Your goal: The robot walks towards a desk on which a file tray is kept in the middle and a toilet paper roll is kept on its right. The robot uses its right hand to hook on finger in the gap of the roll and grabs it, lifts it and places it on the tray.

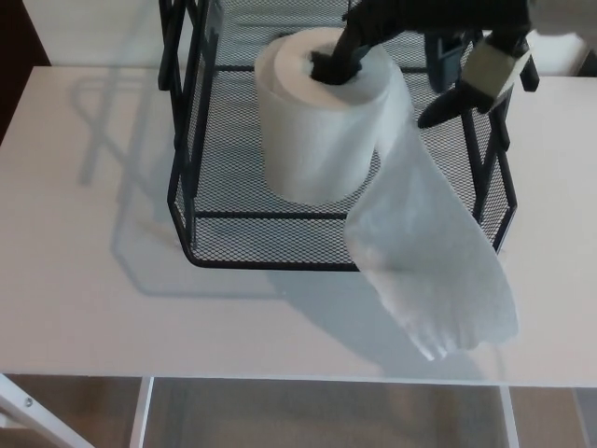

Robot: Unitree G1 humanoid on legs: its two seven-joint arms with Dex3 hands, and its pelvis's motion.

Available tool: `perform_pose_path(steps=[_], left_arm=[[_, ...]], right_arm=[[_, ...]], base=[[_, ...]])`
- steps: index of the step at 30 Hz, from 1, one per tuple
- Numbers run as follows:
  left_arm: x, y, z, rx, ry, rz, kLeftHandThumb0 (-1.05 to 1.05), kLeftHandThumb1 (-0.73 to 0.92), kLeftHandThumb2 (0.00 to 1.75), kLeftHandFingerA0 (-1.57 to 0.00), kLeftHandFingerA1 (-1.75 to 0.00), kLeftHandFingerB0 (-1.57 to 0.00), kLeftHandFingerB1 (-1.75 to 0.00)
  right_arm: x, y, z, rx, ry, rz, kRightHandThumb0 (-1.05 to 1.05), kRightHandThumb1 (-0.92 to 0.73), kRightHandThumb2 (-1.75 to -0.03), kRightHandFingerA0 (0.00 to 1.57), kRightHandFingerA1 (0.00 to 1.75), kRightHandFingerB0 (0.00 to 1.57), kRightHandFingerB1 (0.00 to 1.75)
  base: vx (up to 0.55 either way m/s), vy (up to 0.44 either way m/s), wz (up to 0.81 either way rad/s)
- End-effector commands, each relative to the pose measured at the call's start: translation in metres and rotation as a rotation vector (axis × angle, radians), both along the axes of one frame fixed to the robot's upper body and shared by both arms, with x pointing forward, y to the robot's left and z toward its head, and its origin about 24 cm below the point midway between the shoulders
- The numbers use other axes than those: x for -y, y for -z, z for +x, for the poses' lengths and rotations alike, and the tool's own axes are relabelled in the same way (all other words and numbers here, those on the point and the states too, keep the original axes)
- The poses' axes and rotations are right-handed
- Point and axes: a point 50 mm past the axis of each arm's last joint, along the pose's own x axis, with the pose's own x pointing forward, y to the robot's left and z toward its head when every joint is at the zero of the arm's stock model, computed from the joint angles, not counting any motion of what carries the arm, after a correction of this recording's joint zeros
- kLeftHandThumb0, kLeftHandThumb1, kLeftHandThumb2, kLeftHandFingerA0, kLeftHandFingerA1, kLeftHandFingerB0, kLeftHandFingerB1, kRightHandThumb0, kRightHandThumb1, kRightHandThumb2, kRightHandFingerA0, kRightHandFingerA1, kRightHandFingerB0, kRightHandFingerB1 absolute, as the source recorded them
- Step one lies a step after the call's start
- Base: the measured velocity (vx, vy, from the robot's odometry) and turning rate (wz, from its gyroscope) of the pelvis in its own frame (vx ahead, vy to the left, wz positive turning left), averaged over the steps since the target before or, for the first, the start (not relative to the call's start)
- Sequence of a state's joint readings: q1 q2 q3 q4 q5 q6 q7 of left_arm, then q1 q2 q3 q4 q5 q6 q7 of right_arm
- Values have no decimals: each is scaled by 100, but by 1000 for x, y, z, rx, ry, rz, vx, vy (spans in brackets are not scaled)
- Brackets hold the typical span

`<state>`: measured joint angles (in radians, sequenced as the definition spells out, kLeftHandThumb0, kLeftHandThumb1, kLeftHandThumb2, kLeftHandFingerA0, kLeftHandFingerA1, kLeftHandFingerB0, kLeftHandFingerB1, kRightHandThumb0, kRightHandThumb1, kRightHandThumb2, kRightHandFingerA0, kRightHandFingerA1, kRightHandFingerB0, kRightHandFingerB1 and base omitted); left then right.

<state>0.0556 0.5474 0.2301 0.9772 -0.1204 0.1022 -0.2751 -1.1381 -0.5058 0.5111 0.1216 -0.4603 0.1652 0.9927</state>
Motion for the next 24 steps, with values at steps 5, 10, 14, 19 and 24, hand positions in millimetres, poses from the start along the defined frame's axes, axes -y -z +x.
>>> perform_pose_path(steps=[5, 10, 14, 19, 24], left_arm=[[-5, -3, -3, -20, -8, 24, -79, 70, 101, -26, -52, -16, -45], [-7, -3, -4, -23, -28, 11, -79, 70, 100, -25, -51, -16, -45], [-8, -3, -5, -15, -39, 9, -77, 88, 66, -37, -45, -22, -33], [-8, -4, -6, -19, -25, 26, -77, 71, 100, -28, -53, -18, -46], [-9, -5, -4, -13, -29, 16, -78, 70, 100, -26, -53, -17, -46]], right_arm=[[0, -26, -10, -111, 18, -48, -28, -64, -59, 68, 93, 29, 36], [14, -54, -16, -35, 64, -10, -28, -63, -59, 66, 86, 29, 33], [46, -87, -25, 37, 133, 25, -32, -66, -62, 61, 62, 28, 33], [99, -118, -42, 125, 256, 193, -38, -63, -59, 71, 61, 31, 31], [174, -132, -81, 221, 431, 523, -43, -58, -58, 73, 59, 33, 32]], base=[[0, 0, 0], [0, 0, 0], [0, 0, 0], [0, 0, 0], [0, 0, 0]])
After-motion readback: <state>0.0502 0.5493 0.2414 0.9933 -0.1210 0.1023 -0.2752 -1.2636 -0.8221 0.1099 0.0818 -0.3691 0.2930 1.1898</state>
